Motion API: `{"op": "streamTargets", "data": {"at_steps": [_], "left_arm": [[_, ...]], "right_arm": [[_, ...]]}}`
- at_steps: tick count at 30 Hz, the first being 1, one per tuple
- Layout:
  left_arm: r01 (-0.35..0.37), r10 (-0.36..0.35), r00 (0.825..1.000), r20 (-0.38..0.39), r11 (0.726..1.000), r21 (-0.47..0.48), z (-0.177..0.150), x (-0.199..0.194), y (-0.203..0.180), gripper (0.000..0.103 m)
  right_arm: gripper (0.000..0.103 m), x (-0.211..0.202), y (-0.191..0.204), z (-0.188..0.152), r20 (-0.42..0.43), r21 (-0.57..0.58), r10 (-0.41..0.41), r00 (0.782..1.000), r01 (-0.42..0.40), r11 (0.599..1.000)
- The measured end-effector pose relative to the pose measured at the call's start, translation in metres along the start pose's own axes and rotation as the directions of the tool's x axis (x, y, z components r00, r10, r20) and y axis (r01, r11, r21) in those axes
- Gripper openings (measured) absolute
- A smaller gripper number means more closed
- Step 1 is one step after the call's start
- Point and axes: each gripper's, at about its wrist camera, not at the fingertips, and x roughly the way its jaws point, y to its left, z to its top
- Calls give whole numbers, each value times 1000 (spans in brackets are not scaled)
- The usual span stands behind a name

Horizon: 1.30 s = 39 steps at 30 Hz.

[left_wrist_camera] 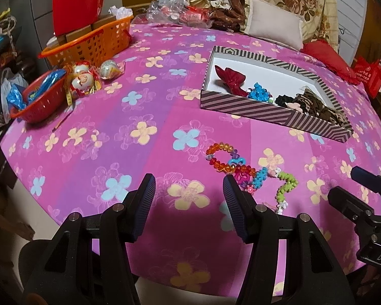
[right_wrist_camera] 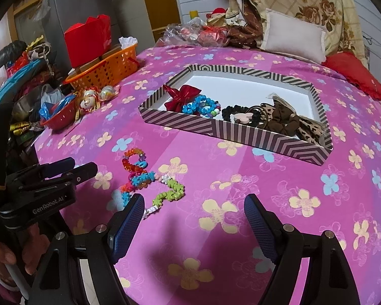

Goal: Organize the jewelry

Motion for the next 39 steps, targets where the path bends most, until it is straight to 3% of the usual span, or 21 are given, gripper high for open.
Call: {"op": "streamTargets", "data": {"at_steps": [6, 12, 22, 28, 31, 35, 36, 39], "left_arm": [[51, -53, 998, -45, 998, -46, -1, 5, 24, 55], [57, -64, 994, -83, 995, -77, 0, 15, 40, 55], [155, -179, 973, -149, 975, -160, 28, 43, 25, 55], [104, -132, 970, -205, 985, -139, 40, 68, 5, 55], [75, -96, 976, -196, 991, -108, 41, 72, -1, 54], [-1, -7, 983, -186, 999, -42, 39, 72, 6, 20], [-19, 13, 982, -187, 999, -35, 38, 73, 11, 15], [-65, 53, 980, -194, 996, -58, 37, 72, 37, 14]], "right_arm": [[79, 4, 4, -1, -8, -15, 24, 1000, -24, 1000], [79, 15, 10, -3, -35, -29, 47, 998, -48, 998], [79, 23, 8, -4, -50, -42, 60, 997, -62, 997], [79, 31, 7, -7, -70, -47, 63, 996, -66, 997], [79, 33, 5, -6, -74, -44, 62, 995, -65, 997], [79, 35, 2, -4, -72, -36, 72, 995, -74, 997], [79, 34, 2, -4, -71, -35, 75, 995, -77, 996], [79, 37, 4, -4, -70, -38, 84, 994, -86, 996]]}}
